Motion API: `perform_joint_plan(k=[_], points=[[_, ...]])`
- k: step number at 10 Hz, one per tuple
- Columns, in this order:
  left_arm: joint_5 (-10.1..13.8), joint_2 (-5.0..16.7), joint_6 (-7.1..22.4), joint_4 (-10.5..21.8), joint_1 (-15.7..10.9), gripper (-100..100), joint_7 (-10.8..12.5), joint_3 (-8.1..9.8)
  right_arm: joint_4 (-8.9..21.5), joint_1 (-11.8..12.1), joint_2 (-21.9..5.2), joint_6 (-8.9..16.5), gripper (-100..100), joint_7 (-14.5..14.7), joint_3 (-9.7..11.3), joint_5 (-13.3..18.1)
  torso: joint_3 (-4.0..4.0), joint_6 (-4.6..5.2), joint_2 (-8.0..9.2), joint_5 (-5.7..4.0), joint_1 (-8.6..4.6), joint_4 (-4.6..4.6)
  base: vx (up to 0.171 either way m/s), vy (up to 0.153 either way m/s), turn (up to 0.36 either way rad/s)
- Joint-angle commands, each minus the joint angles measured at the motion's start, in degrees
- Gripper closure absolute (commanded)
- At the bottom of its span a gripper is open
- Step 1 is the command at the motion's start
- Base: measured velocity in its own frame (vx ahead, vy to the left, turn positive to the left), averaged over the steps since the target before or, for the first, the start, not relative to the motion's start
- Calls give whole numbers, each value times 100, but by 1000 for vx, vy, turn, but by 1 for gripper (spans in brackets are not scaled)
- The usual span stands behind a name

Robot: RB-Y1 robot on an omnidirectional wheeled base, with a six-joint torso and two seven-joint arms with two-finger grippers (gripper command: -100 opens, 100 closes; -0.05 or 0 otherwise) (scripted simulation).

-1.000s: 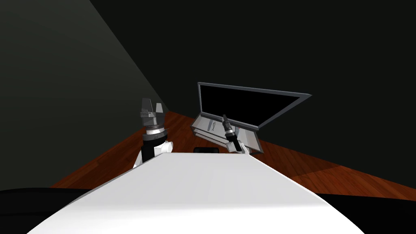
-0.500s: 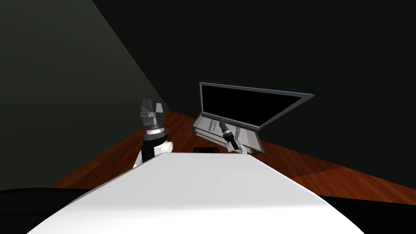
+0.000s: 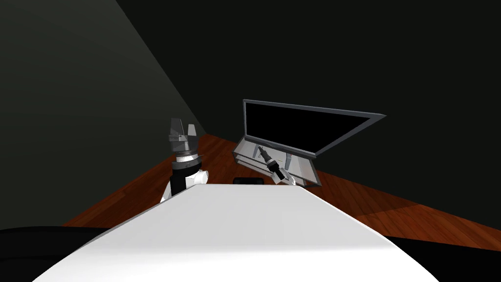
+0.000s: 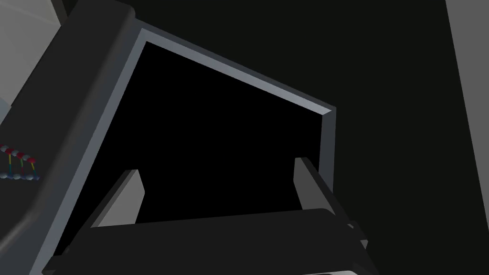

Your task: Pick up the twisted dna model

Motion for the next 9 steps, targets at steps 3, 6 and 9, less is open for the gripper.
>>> perform_joint_plan(k=[3, 6, 9], points=[[0, 0, 0, 0, 0, 0, 0, 0, 561, -261, -203, 40, -100, -40, 304, 164, 0, 0, 1, -1, -3, 0, 6, 38, 25], [0, 0, 0, 0, 0, 0, 0, 0, 946, -434, -347, 64, -100, -73, 503, 269, -1, 0, -2, -1, -7, 0, 11, 29, 21], [0, 0, 0, 0, 0, 0, 0, 0, 1466, -780, -621, 111, -100, -143, 900, 475, -2, 1, -3, 1, -1, 0, 20, 58, 39]])
